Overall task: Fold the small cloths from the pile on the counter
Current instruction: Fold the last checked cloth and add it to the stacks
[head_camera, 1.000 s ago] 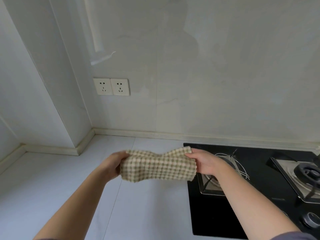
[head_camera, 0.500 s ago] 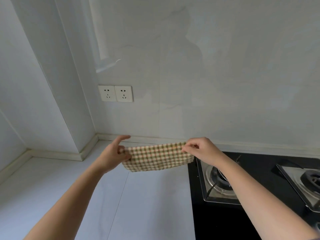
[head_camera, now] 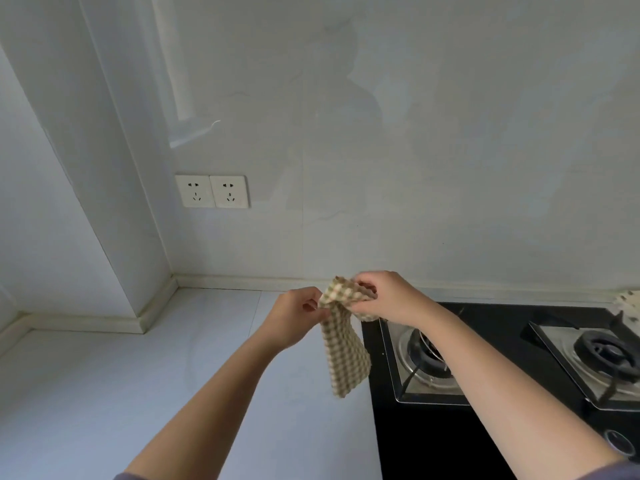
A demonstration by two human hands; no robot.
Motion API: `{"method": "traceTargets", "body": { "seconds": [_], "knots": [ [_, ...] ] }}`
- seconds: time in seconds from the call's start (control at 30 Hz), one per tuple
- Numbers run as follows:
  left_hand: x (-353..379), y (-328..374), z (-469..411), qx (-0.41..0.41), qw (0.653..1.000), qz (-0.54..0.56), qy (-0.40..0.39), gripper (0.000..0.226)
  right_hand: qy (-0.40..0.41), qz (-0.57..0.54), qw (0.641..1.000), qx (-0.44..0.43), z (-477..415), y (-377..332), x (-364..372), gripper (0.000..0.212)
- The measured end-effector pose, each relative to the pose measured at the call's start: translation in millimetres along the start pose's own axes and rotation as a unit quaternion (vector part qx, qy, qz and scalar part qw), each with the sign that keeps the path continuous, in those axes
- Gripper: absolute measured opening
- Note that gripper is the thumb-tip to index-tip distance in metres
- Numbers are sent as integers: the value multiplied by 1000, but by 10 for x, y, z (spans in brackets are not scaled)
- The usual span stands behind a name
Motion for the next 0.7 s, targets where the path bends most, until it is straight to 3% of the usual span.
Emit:
{"method": "traceTargets", "body": {
  "seconds": [0.1,0.2,0.37,0.5,0.7],
  "knots": [
    [-55,-56,10,-5,999,-25,-26,20,5,22,999,37,110,211,-44,16],
    [-20,11,42,9,999,-6,-42,22,20,-6,1000,20,139,154,-41,8],
    [-85,251,112,120,991,-63,-5,46,51,-40,998,-27,120,15,-35,12],
    [-208,379,126,194,971,-142,-8,34,80,-63,992,-69,160,-36,-91,25],
    [-301,457,91,181,965,-192,1,26,84,-42,989,-112,173,-103,-112,17]
  ]
}}
Point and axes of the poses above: each hand's wrist, its own z-axis away from the middle knuckle, its own x-axis out of the palm, y = z × x, the point moved 4 cm from there along -z, towards the middle knuckle, and after that the axes turned 4 degrees about -y, right-handed, at the moved point
